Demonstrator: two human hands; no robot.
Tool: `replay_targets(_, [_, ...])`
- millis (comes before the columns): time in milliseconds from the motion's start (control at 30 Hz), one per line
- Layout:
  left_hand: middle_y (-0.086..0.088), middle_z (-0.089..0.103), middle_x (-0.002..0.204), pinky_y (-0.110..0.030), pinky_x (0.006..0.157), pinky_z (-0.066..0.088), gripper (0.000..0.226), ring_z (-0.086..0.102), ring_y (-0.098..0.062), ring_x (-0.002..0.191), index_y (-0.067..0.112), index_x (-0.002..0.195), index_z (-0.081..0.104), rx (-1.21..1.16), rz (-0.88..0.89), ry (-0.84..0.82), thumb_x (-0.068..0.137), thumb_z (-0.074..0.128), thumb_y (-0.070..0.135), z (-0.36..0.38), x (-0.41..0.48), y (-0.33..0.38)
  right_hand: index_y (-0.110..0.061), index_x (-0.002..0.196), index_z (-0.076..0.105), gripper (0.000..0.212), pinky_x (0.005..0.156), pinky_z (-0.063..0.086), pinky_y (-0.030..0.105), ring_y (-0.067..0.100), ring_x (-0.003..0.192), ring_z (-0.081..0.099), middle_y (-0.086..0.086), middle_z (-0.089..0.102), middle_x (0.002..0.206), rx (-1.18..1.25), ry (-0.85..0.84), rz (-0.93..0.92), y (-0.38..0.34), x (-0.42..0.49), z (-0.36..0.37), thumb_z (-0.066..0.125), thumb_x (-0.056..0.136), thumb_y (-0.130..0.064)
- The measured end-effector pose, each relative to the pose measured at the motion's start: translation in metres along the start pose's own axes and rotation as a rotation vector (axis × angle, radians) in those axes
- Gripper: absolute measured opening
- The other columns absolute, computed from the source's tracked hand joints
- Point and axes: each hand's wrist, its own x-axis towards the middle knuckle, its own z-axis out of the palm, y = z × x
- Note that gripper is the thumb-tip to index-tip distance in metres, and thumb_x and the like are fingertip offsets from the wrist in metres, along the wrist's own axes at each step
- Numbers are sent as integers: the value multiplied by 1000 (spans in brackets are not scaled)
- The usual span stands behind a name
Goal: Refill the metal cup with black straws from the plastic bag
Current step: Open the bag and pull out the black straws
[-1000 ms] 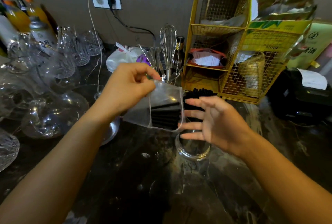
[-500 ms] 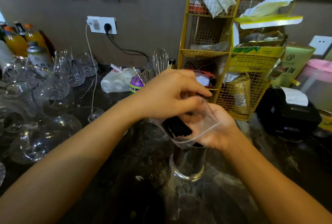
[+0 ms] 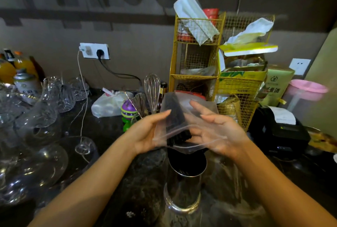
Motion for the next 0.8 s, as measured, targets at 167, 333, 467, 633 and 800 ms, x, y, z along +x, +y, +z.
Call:
replay_targets(167, [-5, 75, 73, -27, 69, 58, 18, 70, -13, 68, 9, 83, 67, 121, 66, 69, 68, 57, 8, -6, 28, 0, -19, 116, 51, 37, 51, 58, 25, 15, 66, 70, 1, 76, 78, -278, 172, -4, -9, 1, -5, 46, 86, 1])
replay_targets(333, [-7, 68, 92, -27, 69, 58, 34, 67, -12, 73, 1, 114, 52, 262, 110, 149, 80, 52, -3, -3, 39, 14, -18, 96, 60, 23, 54, 54, 20, 5, 56, 63, 0, 65, 76, -696, 287, -70, -16, 12, -2, 56, 82, -1])
replay_targets(467, [-2, 68, 91, -19, 58, 51, 37, 61, -11, 70, 7, 115, 53, 373, 184, 172, 79, 56, -2, 0, 44, 15, -14, 90, 62, 23, 52, 53, 15, 4, 57, 61, 1, 62, 77, -740, 335, -186, -12, 15, -5, 58, 78, 5])
replay_targets(633, [6, 74, 72, -21, 66, 57, 30, 68, -9, 70, 12, 100, 63, 384, 296, 132, 79, 52, -6, -1, 42, 8, -25, 74, 65, 34, 55, 53, 14, 5, 59, 65, -4, 69, 69, -794, 310, -299, -10, 16, -11, 58, 77, 8])
replay_targets(800, [4, 75, 73, -22, 69, 58, 29, 69, -11, 72, 9, 95, 65, 323, 354, 115, 77, 51, -10, -2, 44, -8, -28, 80, 66, 37, 66, 55, 13, -4, 67, 66, -10, 69, 78, -892, 332, -379, -3, 17, -20, 59, 76, 8])
